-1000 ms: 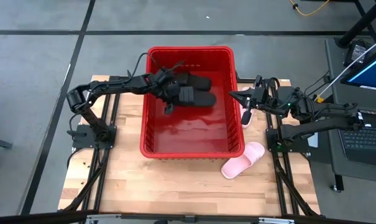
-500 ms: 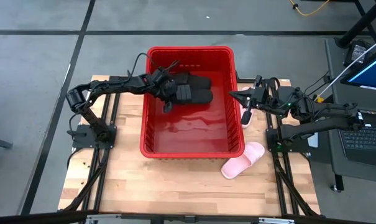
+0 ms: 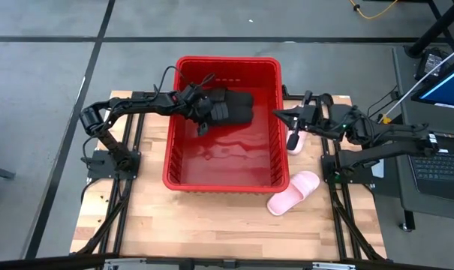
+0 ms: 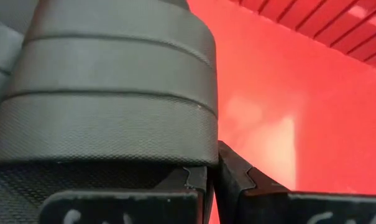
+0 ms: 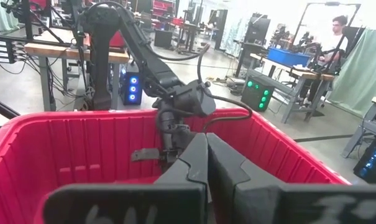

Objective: Pick and place slides into bin
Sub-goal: Put the bottom left black slide into the red bin

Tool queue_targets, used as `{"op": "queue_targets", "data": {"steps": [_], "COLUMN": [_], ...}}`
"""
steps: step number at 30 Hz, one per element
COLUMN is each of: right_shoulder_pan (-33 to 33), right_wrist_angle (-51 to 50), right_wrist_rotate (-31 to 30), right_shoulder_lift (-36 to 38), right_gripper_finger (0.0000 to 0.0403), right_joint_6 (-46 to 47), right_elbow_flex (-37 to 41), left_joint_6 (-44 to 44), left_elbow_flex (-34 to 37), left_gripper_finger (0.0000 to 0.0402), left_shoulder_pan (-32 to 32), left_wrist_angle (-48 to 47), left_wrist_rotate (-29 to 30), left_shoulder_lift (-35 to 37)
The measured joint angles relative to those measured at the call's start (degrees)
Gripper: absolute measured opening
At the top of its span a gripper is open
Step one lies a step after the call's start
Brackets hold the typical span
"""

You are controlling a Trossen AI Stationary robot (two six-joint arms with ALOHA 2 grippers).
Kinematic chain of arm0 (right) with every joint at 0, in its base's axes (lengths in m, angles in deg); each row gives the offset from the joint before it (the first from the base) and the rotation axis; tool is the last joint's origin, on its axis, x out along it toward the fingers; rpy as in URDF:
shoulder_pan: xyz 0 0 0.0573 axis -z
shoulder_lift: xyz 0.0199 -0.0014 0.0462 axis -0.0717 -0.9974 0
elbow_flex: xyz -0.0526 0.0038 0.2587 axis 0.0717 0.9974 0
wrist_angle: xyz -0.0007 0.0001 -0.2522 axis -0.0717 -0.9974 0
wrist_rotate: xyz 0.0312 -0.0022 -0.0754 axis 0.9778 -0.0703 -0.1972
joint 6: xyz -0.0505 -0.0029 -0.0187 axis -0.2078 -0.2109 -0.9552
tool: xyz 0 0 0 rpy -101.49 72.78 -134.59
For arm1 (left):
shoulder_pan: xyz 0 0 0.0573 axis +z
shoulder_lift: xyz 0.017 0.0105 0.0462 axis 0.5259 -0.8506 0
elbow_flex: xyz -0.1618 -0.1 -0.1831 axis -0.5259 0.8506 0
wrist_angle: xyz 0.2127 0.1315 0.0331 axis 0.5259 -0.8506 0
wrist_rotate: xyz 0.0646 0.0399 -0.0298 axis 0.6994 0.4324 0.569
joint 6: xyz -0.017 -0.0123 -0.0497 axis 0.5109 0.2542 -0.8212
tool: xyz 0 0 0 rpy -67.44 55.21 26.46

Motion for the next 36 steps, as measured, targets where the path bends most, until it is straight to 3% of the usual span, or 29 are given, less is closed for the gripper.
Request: {"op": "queue_targets", "data": {"steps": [12, 21, 29, 36], "right_shoulder_pan": [0.00, 0.00, -0.02, -0.02], "right_wrist_angle": [0.29, 0.79, 0.88, 0.89], "right_wrist_rotate": [0.00, 0.00, 0.00, 0.00], "right_shoulder_lift": [-0.74, -0.74, -0.74, -0.74], "right_gripper_finger": [0.0005, 0.0005, 0.0005, 0.0005], "right_joint_6": [0.01, 0.01, 0.02, 0.02], "right_elbow_flex": [0.00, 0.00, 0.00, 0.00], "left_joint_6": [-3.40, -5.55, -6.46, -7.34], "left_elbow_flex": [0.00, -0.02, -0.04, -0.09], "left_gripper_finger": [0.0005, 0.0035, 0.0045, 0.0084], "left_shoulder_pan": [-0.04, -0.04, -0.07, -0.09], "left_wrist_angle": [0.06, 0.08, 0.06, 1.18], "left_wrist_rotate": [0.42, 0.88, 3.64, 9.19], "left_shoulder_lift": [0.00, 0.00, 0.00, 0.00]}}
